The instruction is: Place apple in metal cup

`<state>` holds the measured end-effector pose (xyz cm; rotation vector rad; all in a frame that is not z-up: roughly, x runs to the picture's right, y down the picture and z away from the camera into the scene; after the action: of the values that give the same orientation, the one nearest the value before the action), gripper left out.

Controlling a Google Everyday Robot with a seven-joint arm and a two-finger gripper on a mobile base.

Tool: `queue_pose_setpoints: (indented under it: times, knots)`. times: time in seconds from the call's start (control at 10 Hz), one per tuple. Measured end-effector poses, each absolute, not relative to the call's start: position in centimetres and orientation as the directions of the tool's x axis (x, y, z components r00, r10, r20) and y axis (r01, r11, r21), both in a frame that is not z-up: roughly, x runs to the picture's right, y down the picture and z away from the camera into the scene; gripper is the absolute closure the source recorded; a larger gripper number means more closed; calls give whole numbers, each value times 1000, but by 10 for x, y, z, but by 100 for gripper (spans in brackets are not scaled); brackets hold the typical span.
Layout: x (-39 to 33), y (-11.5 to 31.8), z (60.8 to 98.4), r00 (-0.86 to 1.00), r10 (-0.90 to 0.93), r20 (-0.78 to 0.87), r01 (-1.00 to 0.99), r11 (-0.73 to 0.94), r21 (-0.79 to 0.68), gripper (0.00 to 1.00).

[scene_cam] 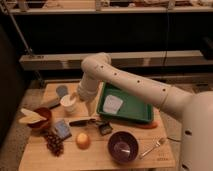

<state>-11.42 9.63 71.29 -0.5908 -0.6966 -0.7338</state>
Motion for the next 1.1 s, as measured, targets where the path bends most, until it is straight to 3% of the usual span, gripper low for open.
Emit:
queue_pose_setpoints:
  times: [0.2, 0.5, 1.1]
  knots:
    - [-108, 155, 712, 548, -357, 757, 763, 583, -278, 26]
    - [-105, 205, 731, 551, -328, 767, 757, 584, -294, 26]
    - [-106, 206, 733, 553, -316, 771, 753, 585, -301, 26]
